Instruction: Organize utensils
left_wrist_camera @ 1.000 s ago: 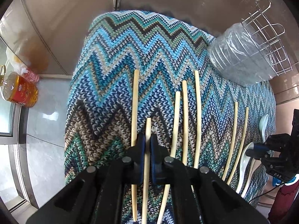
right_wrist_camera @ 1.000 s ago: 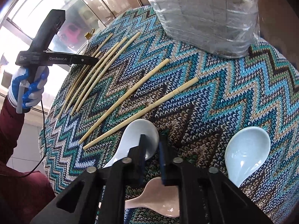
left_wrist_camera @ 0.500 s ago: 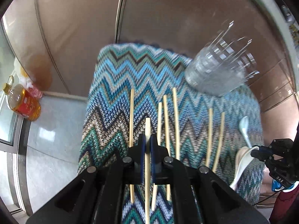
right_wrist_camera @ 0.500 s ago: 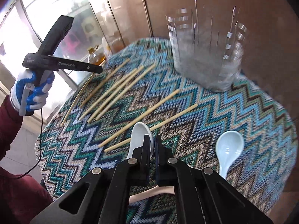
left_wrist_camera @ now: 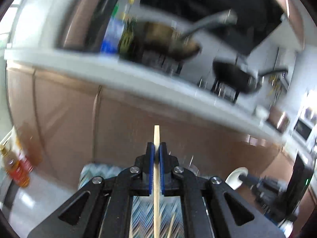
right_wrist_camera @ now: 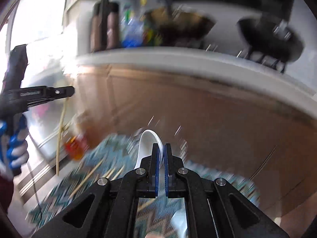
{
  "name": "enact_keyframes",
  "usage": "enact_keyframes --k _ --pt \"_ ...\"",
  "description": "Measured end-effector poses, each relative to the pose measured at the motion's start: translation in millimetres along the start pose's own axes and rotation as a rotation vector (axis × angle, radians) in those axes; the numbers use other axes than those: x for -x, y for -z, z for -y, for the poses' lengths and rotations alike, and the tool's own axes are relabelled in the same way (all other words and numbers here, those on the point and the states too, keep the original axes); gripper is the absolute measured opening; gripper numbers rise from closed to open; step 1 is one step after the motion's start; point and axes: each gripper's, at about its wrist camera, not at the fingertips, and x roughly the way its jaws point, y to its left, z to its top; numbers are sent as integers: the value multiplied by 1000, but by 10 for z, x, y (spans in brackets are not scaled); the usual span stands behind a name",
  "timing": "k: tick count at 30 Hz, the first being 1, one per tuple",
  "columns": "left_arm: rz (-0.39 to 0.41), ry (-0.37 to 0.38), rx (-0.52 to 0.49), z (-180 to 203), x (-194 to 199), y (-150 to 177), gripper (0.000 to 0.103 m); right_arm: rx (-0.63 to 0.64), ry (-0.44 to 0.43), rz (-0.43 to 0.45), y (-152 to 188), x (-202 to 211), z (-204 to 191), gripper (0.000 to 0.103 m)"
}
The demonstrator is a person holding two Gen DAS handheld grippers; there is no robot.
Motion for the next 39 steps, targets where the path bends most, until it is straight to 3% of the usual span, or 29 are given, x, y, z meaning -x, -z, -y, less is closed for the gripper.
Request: enact_keyframes --k 3,6,10,16,23,26,28,30,39 --pt "117 18 53 142 -160 -170 5 -15 45 66 -109 -138 33 4" --pt "239 -19 49 331 -407 -206 5 7 117 112 -130 -349 25 4" --pt "327 -100 32 467 -787 -69 5 16 175 127 -37 -636 85 4" --pt "350 -203 -20 436 -1348 329 5 11 211 137 250 -984 74 4" --pt "327 -235 -35 327 -1633 564 6 -21 180 93 535 -1278 102 6" --pt "315 -221 -34 302 -1598 584 9 -29 166 84 596 -1299 82 15" --pt "309 -217 -31 286 -1521 584 20 -40 160 92 585 -1257 77 24" --pt "318 -219 -30 284 -1409 542 38 -44 159 106 551 -1196 60 29" --pt "368 -235 -122 402 -513 165 39 -27 188 182 306 -332 -34 29"
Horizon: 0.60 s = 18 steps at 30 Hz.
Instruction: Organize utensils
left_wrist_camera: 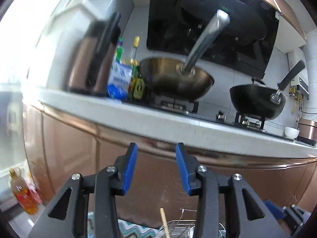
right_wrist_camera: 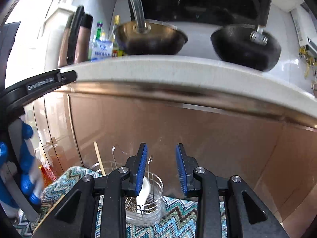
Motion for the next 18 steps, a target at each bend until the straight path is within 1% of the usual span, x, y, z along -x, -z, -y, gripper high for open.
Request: enact_keyframes --k 3,6,8,11,13,15,18 --pt "-2 -20 -18 -104 284 -243 43 -9 2 15 -114 332 74 29" --pt "2 -35 -30 -207 593 -450 43 -7 17 36 -214 744 139 29" --pt "2 -44 -37 -277 823 -583 43 -2 30 49 -251 943 167 29" --pt "-4 -50 -50 -363 1121 -730 43 3 35 65 -314 1340 187 29" --pt "-5 -48 -57 -433 1354 -810 44 4 39 75 -417 1497 169 29" --pt "-24 -32 -58 -516 1571 -854 43 -1 39 84 -437 1732 181 29" --pt "-62 -19 -57 -614 1752 -863 43 -7 39 83 -431 2001 218 29"
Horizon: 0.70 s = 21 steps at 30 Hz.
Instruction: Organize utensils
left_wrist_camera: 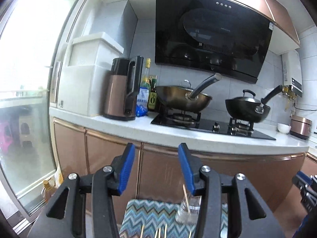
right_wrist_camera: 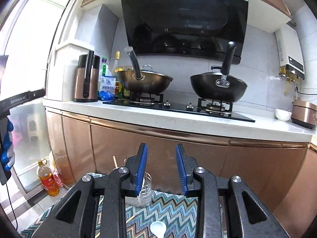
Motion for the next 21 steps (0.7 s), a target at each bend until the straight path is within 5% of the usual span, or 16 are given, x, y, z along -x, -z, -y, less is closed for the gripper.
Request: enact_keyframes --k 12,21 --pt "-158 32 -27 -283 443 417 43 7 -1 -72 256 486 101 29" --pt "-416 134 -56 -146 59 890 40 -49 -86 -234 673 188 287 29"
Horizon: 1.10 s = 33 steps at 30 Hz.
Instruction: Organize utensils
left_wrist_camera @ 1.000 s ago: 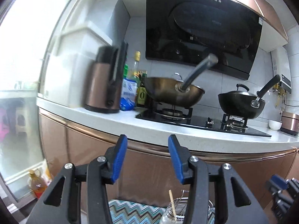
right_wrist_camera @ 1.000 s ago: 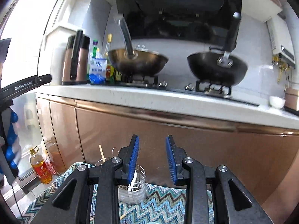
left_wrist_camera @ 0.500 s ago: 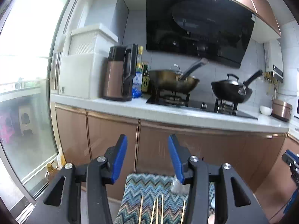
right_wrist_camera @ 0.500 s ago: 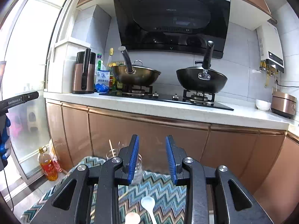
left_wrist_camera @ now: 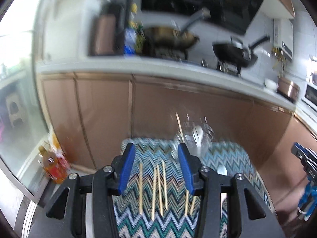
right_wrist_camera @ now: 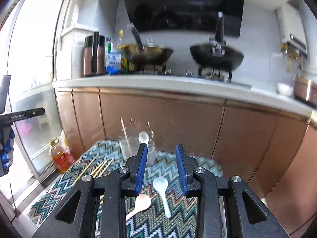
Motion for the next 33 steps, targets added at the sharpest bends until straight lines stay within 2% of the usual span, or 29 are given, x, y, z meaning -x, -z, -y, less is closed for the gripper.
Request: enact_keyframes --k 5,8,10,14,21,27,33 --pt "-216 50 12 43 -760 193 33 -15 -54 -145 296 -552 151 27" --pt "-392 116 45 21 -1332 378 31 -34 -101 -239 485 -923 243 26" --pt "-482 144 71 5 -1632 489 29 -45 -121 -286 579 -1114 292 25" --pt "-608 154 115 -26 -2143 697 26 -66 -165 -374 758 -1521 383 24" --pt "-706 113 151 -121 -2750 772 24 -83 -236 -479 887 -1991 453 23" --pt "-742 82 148 -193 -3008 814 16 -56 -248 -516 917 -2207 467 23" --pt "-768 63 146 -254 -3175 828 14 -32 -268 -534 948 -2368 483 23"
